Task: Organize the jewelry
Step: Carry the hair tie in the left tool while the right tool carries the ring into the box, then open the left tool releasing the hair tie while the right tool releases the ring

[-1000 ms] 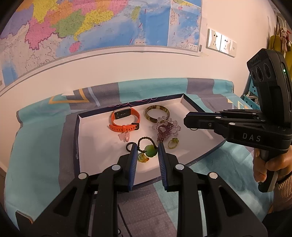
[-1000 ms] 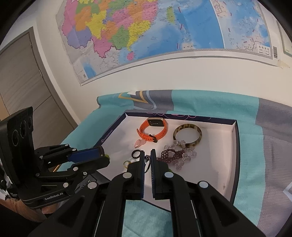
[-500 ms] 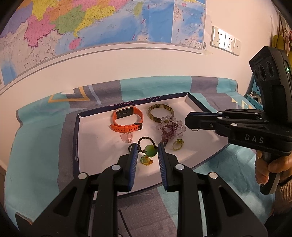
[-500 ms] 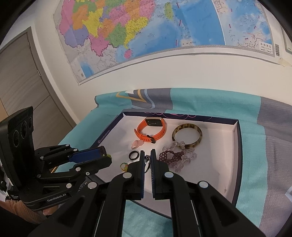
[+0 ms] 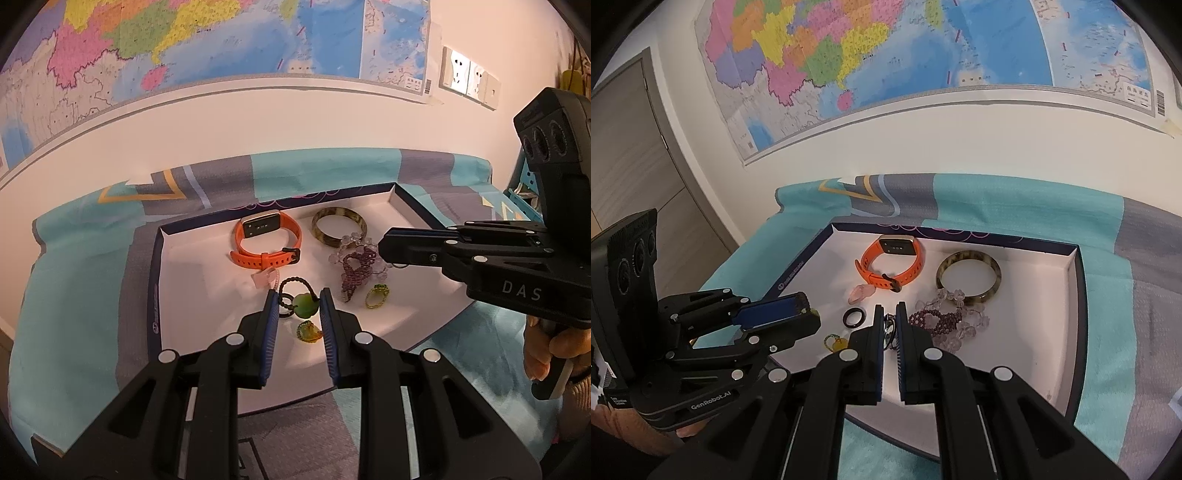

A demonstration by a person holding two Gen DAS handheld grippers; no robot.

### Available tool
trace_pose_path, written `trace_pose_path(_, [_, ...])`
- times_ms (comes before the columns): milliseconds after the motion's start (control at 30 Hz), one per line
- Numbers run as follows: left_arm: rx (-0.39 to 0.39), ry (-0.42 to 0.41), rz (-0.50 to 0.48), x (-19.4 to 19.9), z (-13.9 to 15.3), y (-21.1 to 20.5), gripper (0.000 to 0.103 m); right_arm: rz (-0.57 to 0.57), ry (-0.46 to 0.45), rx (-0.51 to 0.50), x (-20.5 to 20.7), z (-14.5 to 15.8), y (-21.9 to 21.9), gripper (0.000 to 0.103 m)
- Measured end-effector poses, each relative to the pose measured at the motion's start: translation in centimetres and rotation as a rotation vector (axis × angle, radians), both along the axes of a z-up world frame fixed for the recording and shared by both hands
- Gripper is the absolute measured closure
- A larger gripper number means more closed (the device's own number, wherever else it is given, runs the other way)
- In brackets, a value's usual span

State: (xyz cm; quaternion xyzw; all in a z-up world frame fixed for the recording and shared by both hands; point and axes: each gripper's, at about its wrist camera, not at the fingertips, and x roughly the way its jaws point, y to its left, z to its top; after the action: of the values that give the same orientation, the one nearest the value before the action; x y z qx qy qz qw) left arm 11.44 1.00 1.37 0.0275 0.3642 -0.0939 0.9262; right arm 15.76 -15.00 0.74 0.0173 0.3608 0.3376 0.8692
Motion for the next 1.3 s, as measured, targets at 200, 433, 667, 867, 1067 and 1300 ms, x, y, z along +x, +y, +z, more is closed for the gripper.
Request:
trace_pose_path(200, [-0.012, 0.022, 0.008, 0.9, -0.5, 0.2, 0.080, -0.005, -0.007, -0.032, 0.6, 0.0, 0.7, 0.098])
trace_pose_path(433, [-0.025, 0.052, 0.018, 2.2, -1.1, 0.3, 0.080, -0.010, 0.008, -0.081, 1.6, -1.1, 1.9, 0.098])
trace_pose_path(667, [-0.019, 0.072, 0.021, 3.1, -1.6, 0.1, 0.080, -0.021, 0.031, -0.109, 2.6, -1.9, 2.3, 0.098])
trace_pose_path(867, [-0.040, 0.107, 0.031, 3.9, -2.4, 0.5, 0.080, -0.026, 0.044, -0.125, 3.0, -2.3, 2.6, 0.098])
trace_pose_path(1067, [-0.046, 0.127, 0.036, 4.3, -2.9, 0.6, 0.080, -0.027, 0.055, -0.136, 3.2, -2.9, 2.7, 0.096])
trace_pose_path(1300, [-0.049, 0.130, 0.047, 4.3, -3.2, 0.7, 0.071, -0.030, 0.054, -0.129, 2.9, -3.0, 2.5, 0.087])
